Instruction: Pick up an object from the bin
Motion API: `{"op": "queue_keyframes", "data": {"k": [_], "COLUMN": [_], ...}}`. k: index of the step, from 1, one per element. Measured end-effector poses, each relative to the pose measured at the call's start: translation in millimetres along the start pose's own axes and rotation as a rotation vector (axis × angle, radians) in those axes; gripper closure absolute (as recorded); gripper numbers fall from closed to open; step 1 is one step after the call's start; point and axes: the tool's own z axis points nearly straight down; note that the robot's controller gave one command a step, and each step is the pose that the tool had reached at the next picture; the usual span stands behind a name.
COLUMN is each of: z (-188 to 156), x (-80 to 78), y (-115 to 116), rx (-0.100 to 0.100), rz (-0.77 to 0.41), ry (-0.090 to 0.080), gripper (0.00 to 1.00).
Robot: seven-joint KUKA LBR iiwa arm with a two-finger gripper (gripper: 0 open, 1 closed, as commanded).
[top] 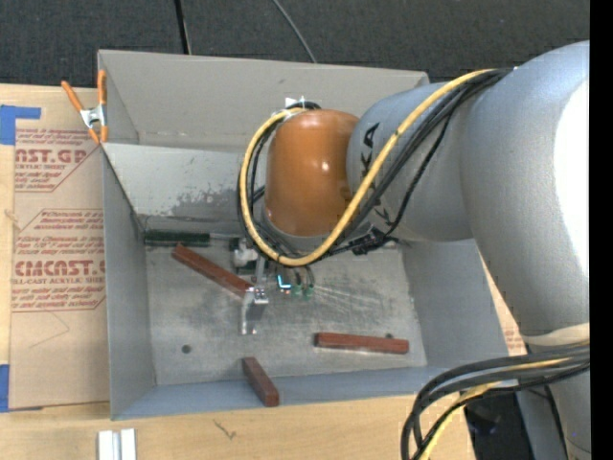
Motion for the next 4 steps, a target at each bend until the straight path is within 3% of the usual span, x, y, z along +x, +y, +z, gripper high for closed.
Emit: {"op": "queue_keyframes", "data": {"k": [1,2,3,4], "z": [-4.5,53.5,53.5,-129.3], "x": [-2.1,-30.1,-30.1,-20.8], "y": [-0.5,-3.1,-3.2,-10.9], "rx": [-0.001,-0.007,-0.007,-0.002], "rz": [0.001,-0.002,-0.001,-0.011], "ry": [-0.007,-0.026,-0.026,-0.018], "gripper": [0.0,1.0,1.0,1.0]}}
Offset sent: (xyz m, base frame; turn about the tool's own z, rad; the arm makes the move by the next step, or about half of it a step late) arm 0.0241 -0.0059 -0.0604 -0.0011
